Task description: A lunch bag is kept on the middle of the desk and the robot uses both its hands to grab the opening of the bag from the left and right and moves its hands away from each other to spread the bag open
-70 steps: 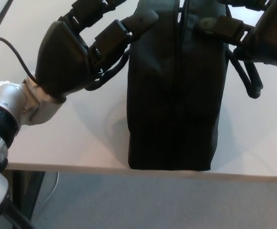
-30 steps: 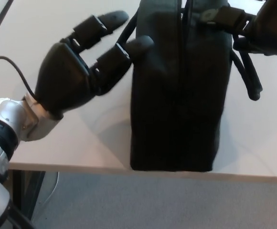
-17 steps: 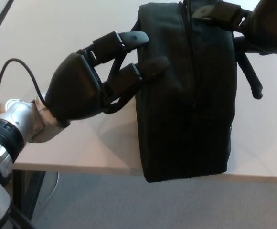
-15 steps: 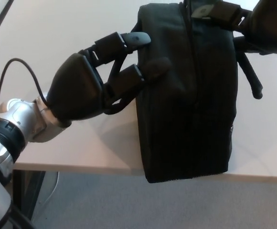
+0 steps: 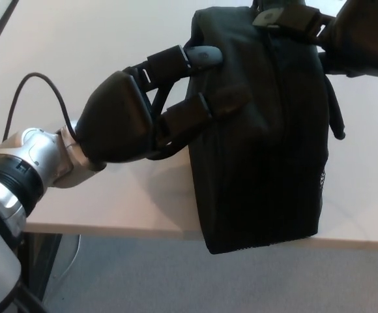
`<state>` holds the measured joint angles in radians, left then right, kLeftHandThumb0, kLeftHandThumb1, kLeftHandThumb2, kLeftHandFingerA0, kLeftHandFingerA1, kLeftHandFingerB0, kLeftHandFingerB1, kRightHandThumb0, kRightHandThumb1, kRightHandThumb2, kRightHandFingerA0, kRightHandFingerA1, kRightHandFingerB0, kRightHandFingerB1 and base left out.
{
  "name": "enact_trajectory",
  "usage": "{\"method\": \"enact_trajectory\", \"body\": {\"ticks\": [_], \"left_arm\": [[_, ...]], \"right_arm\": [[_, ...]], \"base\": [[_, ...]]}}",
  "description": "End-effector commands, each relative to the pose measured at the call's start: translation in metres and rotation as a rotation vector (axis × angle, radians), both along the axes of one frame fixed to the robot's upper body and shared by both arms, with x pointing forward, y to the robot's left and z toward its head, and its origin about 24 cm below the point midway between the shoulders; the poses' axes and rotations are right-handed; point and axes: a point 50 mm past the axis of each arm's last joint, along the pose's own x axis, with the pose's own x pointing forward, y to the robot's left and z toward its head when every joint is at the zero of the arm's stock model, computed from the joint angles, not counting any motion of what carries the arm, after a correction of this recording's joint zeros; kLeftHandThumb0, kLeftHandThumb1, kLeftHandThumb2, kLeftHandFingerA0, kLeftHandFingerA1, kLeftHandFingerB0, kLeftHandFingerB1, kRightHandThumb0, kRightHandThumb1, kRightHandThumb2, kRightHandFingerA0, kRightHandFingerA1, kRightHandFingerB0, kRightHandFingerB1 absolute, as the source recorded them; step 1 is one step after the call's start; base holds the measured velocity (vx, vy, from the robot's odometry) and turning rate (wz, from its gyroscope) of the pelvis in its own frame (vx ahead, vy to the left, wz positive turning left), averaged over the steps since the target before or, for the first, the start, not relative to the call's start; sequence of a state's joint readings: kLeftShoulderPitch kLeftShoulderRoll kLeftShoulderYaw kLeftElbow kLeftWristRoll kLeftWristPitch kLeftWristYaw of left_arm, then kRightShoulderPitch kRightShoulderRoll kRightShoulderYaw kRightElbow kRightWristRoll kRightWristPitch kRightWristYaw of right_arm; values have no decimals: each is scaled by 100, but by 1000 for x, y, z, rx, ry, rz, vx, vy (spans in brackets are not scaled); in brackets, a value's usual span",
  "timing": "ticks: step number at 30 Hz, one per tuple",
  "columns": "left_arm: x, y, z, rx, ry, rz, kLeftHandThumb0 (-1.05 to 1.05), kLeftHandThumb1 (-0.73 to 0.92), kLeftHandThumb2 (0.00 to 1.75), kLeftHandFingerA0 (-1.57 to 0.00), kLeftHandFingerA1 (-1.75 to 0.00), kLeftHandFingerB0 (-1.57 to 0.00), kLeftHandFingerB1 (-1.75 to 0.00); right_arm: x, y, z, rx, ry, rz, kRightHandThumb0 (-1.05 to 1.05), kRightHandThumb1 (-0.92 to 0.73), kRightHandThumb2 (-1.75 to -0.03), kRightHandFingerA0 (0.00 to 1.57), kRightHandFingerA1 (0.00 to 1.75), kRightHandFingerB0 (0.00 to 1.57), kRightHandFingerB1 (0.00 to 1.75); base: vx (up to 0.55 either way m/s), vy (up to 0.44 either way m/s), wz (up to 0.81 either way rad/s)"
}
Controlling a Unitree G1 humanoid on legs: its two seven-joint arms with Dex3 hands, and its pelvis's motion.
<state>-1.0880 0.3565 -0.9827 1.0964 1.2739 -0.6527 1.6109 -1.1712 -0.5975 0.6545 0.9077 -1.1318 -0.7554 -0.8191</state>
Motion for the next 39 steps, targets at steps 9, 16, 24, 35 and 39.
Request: {"method": "enact_trajectory", "body": {"ticks": [9, 16, 24, 35, 39], "left_arm": [[4, 0, 3, 47, -56, 24, -23, 45, 54, -95, -77, -108, -57], [5, -1, -7, 66, 5, 74, -23, 41, 105, -100, -140, -95, -128], [1, -5, -16, 43, 71, 59, -21, 43, 111, -92, -159, -80, -152], [-6, -7, -34, 4, 165, 70, -16, 45, 107, -88, -161, -81, -155], [-8, -8, -37, -18, 178, 71, -19, 45, 111, -92, -175, -78, -164]], "right_arm": [[1, 2, 0, 3, 7, -4, -34, -48, -55, 51, 37, 45, 35], [2, 0, 0, 19, 24, -1, -35, -48, -55, 66, 40, 60, 39], [2, 3, -1, 49, 47, 13, -42, -47, -57, 78, 45, 67, 42], [0, 2, -19, 75, 84, 27, -35, -63, -61, 93, 138, 89, 95], [0, 0, -27, 53, 76, -7, -26, -55, -60, 96, 164, 97, 105]], "base": [[0, 0, 0], [0, 0, 0], [0, 0, 0], [0, 0, 0], [0, 0, 0]]}}
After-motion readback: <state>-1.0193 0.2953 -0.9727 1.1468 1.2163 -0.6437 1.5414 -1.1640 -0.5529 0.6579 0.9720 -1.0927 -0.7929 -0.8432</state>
